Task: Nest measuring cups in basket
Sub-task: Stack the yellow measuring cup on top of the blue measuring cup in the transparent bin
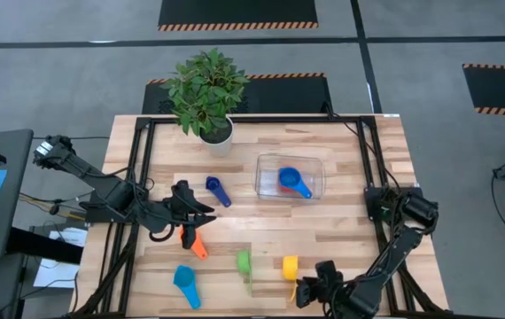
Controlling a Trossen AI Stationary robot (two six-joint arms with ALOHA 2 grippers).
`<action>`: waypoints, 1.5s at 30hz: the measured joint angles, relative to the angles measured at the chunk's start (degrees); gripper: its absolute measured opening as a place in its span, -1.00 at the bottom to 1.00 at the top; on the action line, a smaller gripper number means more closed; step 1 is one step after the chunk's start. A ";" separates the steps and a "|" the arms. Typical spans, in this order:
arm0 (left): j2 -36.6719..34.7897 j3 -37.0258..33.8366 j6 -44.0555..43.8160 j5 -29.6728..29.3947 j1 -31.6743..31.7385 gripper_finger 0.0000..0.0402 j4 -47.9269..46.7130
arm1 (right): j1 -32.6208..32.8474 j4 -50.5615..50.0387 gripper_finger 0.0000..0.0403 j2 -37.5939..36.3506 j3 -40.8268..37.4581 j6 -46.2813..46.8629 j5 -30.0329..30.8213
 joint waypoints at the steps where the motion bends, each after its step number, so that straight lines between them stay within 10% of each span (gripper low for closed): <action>1: 0.00 0.00 -0.53 0.01 0.00 -0.49 0.00 | 0.06 -0.63 -0.19 0.00 -0.41 -1.22 0.00; 35: -0.02 0.00 -0.67 1.16 0.00 -0.49 1.05 | -13.30 6.07 -0.03 0.63 -0.58 -32.67 -3.23; 45: -0.02 0.00 0.38 0.72 0.00 -0.49 1.05 | -17.91 6.29 -0.69 0.63 -0.58 -40.86 -9.26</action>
